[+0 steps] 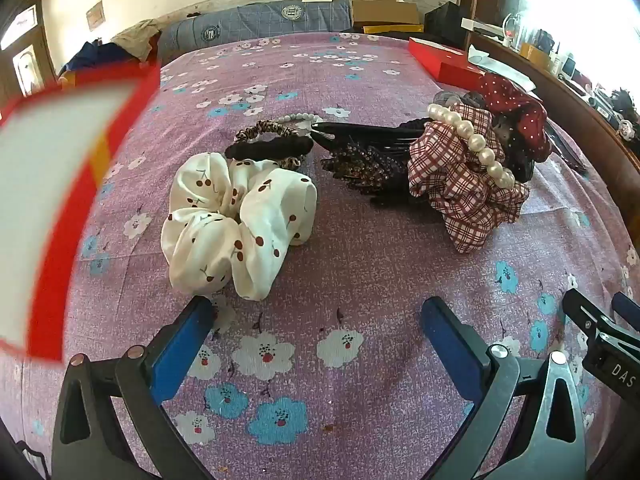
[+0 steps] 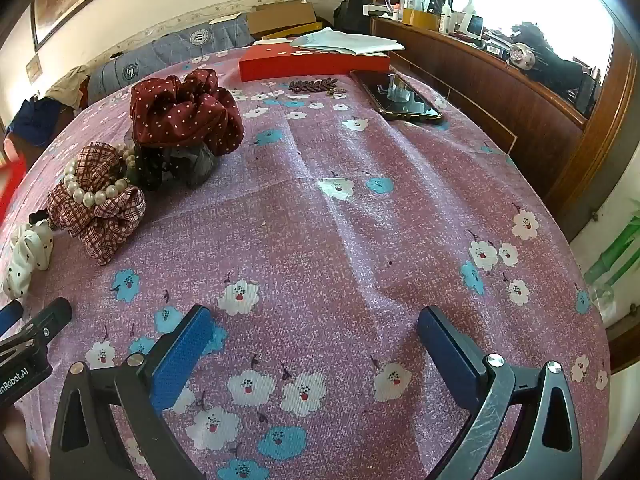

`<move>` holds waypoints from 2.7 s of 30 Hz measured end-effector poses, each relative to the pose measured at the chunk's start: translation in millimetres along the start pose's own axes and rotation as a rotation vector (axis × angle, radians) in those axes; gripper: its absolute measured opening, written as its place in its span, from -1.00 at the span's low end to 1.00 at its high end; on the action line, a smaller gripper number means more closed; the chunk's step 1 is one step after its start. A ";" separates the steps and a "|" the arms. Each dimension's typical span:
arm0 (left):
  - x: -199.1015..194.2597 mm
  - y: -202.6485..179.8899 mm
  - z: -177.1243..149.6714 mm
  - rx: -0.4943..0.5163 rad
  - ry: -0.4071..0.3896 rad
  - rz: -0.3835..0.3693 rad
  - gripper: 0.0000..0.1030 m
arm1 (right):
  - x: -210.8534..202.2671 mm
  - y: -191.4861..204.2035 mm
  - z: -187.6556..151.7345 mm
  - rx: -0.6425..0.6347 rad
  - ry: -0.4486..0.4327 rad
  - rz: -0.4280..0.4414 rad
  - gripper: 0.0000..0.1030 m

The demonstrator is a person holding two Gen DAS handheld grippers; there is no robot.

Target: Organize jewelry

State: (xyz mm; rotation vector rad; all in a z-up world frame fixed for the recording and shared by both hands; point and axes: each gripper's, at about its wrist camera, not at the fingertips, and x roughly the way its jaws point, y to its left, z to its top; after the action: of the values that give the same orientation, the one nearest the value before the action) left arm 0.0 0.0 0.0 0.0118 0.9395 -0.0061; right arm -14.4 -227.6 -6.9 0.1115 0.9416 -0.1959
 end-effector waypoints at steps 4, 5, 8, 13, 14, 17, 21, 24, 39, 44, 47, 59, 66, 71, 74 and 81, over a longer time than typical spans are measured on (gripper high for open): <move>0.0 -0.3 0.1 0.000 0.000 0.000 1.00 | -0.1 0.0 0.0 0.000 -0.001 0.000 0.99; 0.0 -0.3 0.2 0.000 0.000 0.000 1.00 | -0.1 0.0 0.1 0.000 -0.001 0.000 0.99; 0.0 -0.7 0.4 0.000 0.000 0.000 1.00 | -0.2 -0.1 0.2 0.000 -0.001 0.000 0.99; 0.0 0.1 0.0 -0.001 -0.001 -0.001 1.00 | 0.0 0.0 0.0 0.000 0.000 -0.001 0.99; 0.0 0.0 0.0 -0.001 -0.001 -0.001 1.00 | 0.0 0.0 0.0 0.000 0.000 0.000 0.99; -0.1 0.1 0.0 -0.001 -0.001 -0.001 1.00 | 0.0 0.0 0.0 0.000 0.000 -0.001 0.99; 0.0 0.0 0.0 -0.001 -0.001 -0.001 1.00 | 0.0 0.0 0.0 0.000 0.000 -0.001 0.99; 0.0 0.0 0.0 0.000 -0.001 -0.001 1.00 | 0.0 0.0 0.0 0.000 0.000 -0.001 0.99; 0.0 0.1 0.0 0.000 -0.001 0.000 1.00 | 0.0 0.0 0.0 0.000 -0.001 -0.001 0.99; -1.7 2.0 0.5 0.028 0.054 -0.015 1.00 | 0.3 0.2 0.7 -0.008 0.008 0.002 0.99; -8.6 7.0 1.7 0.024 0.150 -0.022 1.00 | 1.0 0.0 1.5 -0.025 0.020 0.016 0.99; -97.6 34.0 -7.6 0.021 0.088 -0.004 1.00 | -52.0 7.6 -7.4 0.001 0.063 0.013 0.96; -155.0 48.7 -1.3 0.015 0.029 -0.042 1.00 | -127.6 30.5 -4.0 -0.029 -0.006 0.085 0.96; -199.2 58.7 1.4 -0.010 -0.069 -0.008 1.00 | -175.6 36.7 -9.8 0.029 -0.038 0.146 0.96; -220.8 63.5 1.5 -0.022 -0.137 0.043 1.00 | -189.3 40.9 -20.4 0.023 -0.053 0.118 0.96; -230.5 64.3 -4.9 -0.021 -0.164 0.058 1.00 | -204.5 43.6 -25.9 0.019 -0.101 0.053 0.96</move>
State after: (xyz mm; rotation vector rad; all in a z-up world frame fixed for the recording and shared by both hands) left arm -139.3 64.4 183.6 0.0189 0.7752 0.0560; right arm -142.7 -156.2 144.3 0.1424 0.8352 -0.1596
